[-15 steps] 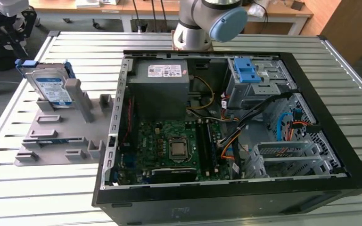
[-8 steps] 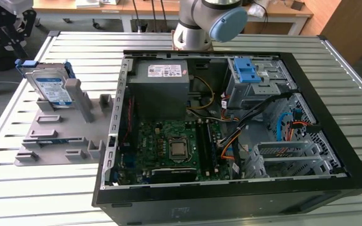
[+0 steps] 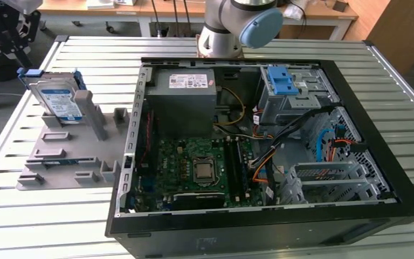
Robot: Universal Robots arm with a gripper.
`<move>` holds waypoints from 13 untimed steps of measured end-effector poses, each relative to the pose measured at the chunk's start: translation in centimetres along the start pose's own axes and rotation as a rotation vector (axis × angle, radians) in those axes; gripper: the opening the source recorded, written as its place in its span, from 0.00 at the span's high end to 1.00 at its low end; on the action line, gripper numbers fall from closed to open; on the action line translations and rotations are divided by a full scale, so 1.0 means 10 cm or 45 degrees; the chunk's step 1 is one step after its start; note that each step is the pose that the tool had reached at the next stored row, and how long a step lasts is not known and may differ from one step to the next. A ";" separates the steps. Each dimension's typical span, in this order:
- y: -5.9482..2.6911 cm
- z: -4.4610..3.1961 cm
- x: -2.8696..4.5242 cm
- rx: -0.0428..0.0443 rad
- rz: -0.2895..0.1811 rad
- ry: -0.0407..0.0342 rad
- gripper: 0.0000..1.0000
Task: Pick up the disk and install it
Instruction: 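Pick up the disk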
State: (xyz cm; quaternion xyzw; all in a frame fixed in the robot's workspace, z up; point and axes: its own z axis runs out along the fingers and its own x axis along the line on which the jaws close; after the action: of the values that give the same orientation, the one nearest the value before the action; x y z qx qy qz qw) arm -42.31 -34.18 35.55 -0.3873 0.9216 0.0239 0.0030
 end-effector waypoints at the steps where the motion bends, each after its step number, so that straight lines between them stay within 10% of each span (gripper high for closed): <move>1: 0.000 0.003 0.000 0.000 -0.025 0.0008 0.89; 13: -0.001 0.023 0.001 -0.006 -0.290 0.0108 0.89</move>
State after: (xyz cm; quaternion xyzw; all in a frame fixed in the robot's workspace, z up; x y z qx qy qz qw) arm -42.31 -34.18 35.33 -0.4896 0.8716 0.0238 0.0010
